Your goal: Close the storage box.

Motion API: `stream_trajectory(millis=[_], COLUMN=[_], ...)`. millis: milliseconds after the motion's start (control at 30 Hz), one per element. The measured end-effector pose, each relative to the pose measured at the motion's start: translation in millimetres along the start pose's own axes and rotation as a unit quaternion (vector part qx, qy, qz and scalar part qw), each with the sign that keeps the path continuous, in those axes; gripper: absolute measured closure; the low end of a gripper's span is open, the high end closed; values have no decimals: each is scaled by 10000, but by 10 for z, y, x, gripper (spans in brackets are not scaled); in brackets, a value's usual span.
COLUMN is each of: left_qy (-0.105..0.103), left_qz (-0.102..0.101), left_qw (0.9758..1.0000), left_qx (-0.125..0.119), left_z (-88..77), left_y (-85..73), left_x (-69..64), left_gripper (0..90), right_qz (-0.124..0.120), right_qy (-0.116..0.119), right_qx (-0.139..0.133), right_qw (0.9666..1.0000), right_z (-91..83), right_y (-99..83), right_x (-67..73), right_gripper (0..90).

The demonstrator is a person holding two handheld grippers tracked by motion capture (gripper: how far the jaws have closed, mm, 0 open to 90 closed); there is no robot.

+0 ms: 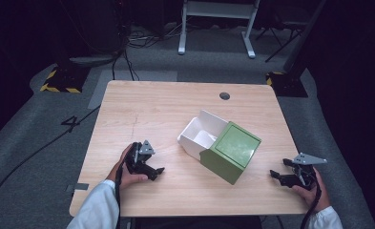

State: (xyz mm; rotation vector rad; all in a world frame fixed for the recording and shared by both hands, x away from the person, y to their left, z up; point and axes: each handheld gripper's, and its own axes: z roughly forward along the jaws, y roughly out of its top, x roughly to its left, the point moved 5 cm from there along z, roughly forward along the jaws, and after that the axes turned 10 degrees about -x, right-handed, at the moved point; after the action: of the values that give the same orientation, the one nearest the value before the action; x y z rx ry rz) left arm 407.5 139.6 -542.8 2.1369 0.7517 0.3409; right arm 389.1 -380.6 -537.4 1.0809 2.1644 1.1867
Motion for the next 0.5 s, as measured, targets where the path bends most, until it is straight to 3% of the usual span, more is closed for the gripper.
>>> stream_trajectory(millis=[133,167,200,267,333,500], left_qy=[112,149,163,240,545,481], left_qz=[-101,-129,-146,-174,-79,-148], left_qw=[9998,9997,9996,9994,9976,9968], left_qx=[-107,-165,-182,-179,-420,-622], left_z=[-15,-29,-37,-48,-79,-97], left_y=[12,20,25,39,123,319], left_x=[49,81,100,145,203,260], left_gripper=[65,107,210,214,219,278], right_qz=[6,9,4,5,4,6], right_qy=[17,20,19,18,13,12], right_qx=[2,2,0,0,-1,-1], right_qw=[10000,10000,10000,10000,10000,10000], right_z=[2,3,4,5,4,4], right_y=[2,2,2,2,2,2], right_x=[2,2,1,1,2,1], right_gripper=[169,169,169,169,169,168])
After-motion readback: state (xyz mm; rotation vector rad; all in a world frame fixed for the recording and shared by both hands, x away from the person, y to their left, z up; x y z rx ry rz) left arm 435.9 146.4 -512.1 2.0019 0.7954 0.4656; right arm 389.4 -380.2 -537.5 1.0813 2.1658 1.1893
